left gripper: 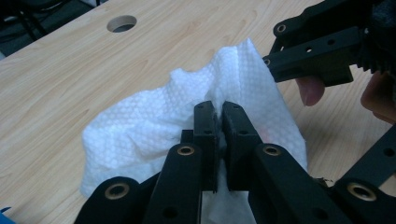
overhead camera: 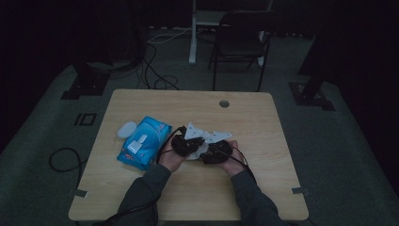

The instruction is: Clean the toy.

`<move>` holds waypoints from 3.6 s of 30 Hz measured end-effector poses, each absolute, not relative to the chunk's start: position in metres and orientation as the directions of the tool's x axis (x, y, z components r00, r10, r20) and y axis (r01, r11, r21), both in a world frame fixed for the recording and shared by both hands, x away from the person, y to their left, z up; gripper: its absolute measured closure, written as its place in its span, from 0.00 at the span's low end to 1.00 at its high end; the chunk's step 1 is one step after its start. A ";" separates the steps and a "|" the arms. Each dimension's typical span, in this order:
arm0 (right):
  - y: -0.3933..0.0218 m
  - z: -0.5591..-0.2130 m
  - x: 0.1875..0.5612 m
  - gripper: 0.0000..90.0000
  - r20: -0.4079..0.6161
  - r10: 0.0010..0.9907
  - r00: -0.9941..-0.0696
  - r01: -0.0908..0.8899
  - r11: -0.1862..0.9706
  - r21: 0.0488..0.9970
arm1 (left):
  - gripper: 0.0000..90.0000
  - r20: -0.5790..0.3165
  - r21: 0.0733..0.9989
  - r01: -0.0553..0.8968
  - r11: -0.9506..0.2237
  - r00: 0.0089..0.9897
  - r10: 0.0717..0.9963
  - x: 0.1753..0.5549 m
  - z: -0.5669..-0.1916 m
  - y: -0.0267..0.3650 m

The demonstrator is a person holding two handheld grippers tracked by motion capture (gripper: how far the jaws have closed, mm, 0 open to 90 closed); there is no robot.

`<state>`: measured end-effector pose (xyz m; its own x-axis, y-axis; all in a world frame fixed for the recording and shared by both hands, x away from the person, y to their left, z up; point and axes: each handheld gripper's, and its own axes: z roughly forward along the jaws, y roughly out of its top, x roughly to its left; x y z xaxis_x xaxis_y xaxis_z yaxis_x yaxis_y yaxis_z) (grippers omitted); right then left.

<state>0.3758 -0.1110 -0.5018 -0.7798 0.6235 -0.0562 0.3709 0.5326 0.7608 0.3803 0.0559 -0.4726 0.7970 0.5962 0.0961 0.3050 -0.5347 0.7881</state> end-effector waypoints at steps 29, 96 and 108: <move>-0.116 -0.499 0.379 0.38 -0.056 0.631 -0.774 0.368 0.520 0.771 | 0.96 0.091 0.792 0.257 -0.555 0.848 0.522 0.366 -0.468 0.044; -0.117 -0.493 0.372 0.38 -0.070 0.615 -0.786 0.340 0.523 0.781 | 0.96 0.106 0.802 0.254 -0.541 0.830 0.548 0.372 -0.463 0.048; -0.119 -0.492 0.368 0.38 -0.078 0.610 -0.789 0.332 0.529 0.781 | 0.96 0.103 0.808 0.277 -0.519 0.801 0.589 0.377 -0.462 0.066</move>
